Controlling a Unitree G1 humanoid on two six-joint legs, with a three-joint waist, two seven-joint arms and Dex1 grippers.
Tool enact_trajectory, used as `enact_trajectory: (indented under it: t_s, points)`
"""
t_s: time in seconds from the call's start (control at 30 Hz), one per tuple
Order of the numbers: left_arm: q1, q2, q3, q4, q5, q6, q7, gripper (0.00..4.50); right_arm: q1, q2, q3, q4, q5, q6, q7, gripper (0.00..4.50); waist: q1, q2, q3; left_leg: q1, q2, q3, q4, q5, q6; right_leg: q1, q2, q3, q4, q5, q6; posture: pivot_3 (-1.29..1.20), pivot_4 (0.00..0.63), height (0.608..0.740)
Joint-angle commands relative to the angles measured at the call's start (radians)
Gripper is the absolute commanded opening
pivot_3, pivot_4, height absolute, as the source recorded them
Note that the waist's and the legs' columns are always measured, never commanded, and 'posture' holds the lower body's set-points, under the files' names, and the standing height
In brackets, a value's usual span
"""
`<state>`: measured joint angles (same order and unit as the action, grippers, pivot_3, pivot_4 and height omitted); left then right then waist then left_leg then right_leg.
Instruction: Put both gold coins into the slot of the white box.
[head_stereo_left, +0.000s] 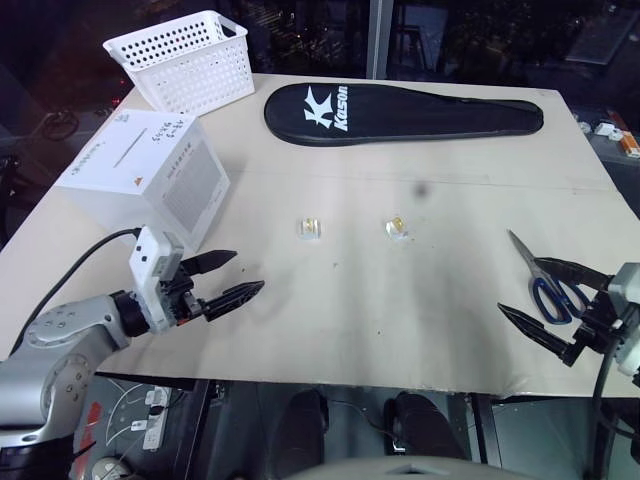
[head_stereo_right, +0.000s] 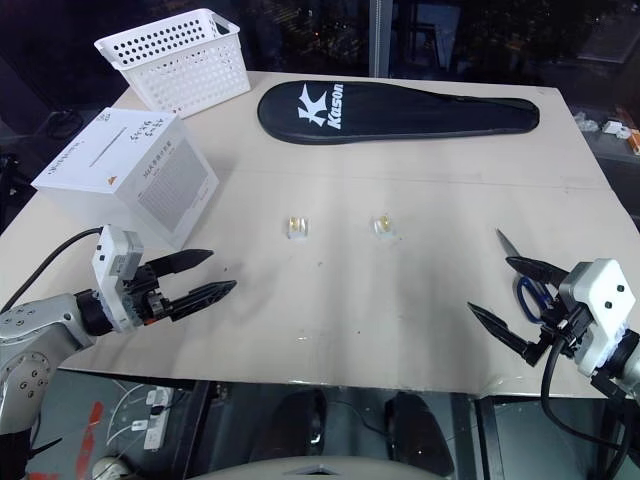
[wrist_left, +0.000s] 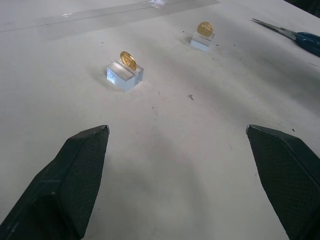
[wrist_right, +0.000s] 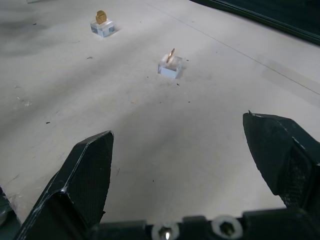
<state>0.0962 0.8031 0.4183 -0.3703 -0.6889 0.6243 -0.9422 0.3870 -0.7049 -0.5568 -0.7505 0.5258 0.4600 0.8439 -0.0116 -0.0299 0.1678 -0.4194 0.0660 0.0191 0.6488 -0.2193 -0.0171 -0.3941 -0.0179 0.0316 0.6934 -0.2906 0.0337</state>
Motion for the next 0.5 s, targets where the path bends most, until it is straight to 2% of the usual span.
enact_trajectory:
  t_s: [0.03,0.1,0.2,0.37,0.47,0.5]
  points:
    - [-0.058,0.006,-0.004,-0.044,-0.038,0.008,0.016,4.48,-0.068,0.008,0.085,-0.034,0.000,0.052,-0.085,4.50,0.000,0.000,0.000,0.000,0.000,0.000,0.000,0.000,0.000,0.000,0.000,0.000,0.000,0.000,0.000,0.00,0.150,0.726]
    - [-0.123,0.002,-0.030,-0.088,-0.079,0.030,0.033,4.48,-0.178,0.010,0.212,-0.062,-0.044,0.163,-0.209,4.50,-0.002,-0.002,0.000,0.000,0.000,0.000,0.000,0.000,0.000,0.000,0.000,0.000,0.000,0.000,0.000,0.00,0.150,0.726]
    - [-0.174,0.005,-0.067,-0.144,-0.110,0.046,0.034,4.48,-0.397,0.041,0.385,-0.018,-0.048,0.314,-0.311,4.50,-0.006,-0.002,0.001,0.003,0.003,0.002,0.002,0.000,0.000,0.001,0.002,0.002,0.001,0.000,0.000,0.00,0.150,0.726]
    - [-0.197,0.008,-0.096,-0.176,-0.123,0.042,0.029,4.48,-0.673,0.167,0.564,0.155,-0.107,0.472,-0.460,4.50,-0.006,-0.001,0.001,0.002,0.003,0.004,-0.001,0.000,0.000,-0.002,0.004,0.006,0.001,0.003,-0.004,0.00,0.150,0.726]
    - [-0.183,0.018,-0.101,-0.190,-0.102,0.020,0.018,4.50,-0.795,0.251,0.629,0.261,-0.134,0.522,-0.512,3.69,-0.004,-0.001,0.001,0.000,0.003,0.005,-0.002,0.000,0.000,-0.003,0.003,0.006,0.000,0.003,-0.004,0.00,0.150,0.726]
    - [-0.174,0.020,-0.100,-0.194,-0.094,0.012,0.016,4.50,-0.831,0.274,0.654,0.298,-0.148,0.532,-0.522,3.28,-0.005,-0.001,0.001,0.000,0.003,0.005,-0.002,0.000,0.000,-0.004,0.003,0.006,0.000,0.003,-0.004,0.00,0.150,0.726]
